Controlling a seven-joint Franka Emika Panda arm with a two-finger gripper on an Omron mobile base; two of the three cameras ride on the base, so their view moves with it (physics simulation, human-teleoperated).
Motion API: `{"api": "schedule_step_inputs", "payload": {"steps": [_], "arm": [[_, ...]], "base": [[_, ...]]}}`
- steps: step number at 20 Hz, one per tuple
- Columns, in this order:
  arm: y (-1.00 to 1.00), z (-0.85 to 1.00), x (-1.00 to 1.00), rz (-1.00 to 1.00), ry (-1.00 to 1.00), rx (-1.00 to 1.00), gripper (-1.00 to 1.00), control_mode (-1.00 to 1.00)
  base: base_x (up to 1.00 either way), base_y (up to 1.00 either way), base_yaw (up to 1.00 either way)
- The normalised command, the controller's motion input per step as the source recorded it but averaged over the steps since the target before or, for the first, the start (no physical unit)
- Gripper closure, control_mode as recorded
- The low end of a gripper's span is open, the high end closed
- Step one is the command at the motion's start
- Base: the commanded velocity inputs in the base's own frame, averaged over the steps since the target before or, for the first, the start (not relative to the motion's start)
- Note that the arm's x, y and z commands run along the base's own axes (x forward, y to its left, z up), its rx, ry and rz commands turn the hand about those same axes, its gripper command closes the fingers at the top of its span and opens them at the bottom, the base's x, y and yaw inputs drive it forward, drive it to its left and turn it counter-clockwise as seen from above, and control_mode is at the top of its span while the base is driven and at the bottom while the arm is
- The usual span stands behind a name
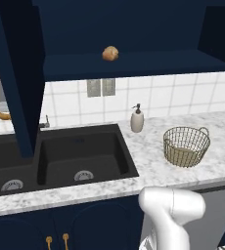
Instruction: Open the cabinet, pick up the bread from the cabinet and place it in the basket. Then move the basket to the dining counter.
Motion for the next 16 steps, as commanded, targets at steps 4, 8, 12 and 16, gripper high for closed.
{"api": "schedule_step_inputs", "payload": {"steps": [4, 8, 12, 16], "arm": [[0.9, -0.05, 0.61, -0.68, 0.0, -0.01, 1.0, -1.0], [0.62, -0.15, 0.64, -0.78, 0.0, 0.0, 1.0, -1.0], [0.28, -0.18, 0.96, -0.47, 0.0, 0.0, 1.0, -1.0], [0.0, -0.08, 1.0, -0.11, 0.0, 0.03, 1.0, -1.0]], "base": [[0.0, 0.0, 0.0], [0.0, 0.0, 0.0], [0.0, 0.0, 0.0], [0.0, 0.0, 0.0]]}}
